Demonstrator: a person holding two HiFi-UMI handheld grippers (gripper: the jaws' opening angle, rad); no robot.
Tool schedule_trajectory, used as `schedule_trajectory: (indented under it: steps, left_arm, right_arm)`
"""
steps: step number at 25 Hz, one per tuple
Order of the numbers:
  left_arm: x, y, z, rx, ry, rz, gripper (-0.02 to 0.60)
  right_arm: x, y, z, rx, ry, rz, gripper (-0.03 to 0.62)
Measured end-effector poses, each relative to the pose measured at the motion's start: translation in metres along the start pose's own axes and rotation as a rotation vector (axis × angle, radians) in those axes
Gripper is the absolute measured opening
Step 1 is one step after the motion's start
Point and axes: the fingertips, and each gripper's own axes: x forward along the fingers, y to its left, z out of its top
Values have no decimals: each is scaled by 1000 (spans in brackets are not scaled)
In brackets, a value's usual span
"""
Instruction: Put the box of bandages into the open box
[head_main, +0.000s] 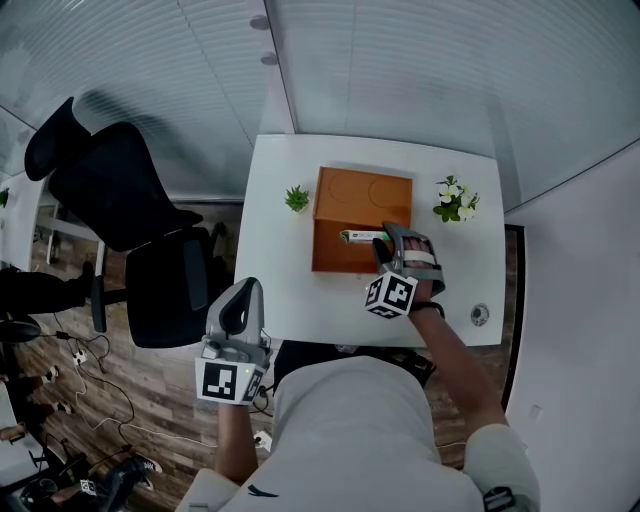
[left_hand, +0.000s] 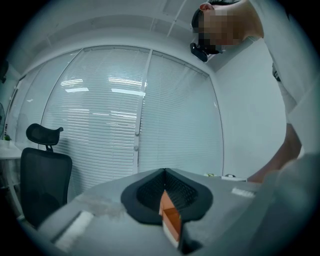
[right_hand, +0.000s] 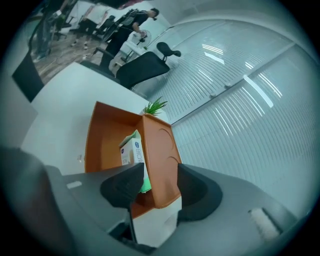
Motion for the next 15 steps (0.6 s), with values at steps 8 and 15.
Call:
schedule_trajectory:
  steps: [8, 15]
  left_arm:
    - [-5, -2, 1, 2, -13, 10, 6]
    - [-12, -4, -3, -13, -36, 4, 6]
  right_arm:
    - [-72, -53, 17, 732, -239, 4, 204]
    - [-160, -85, 40, 932, -518, -107, 21]
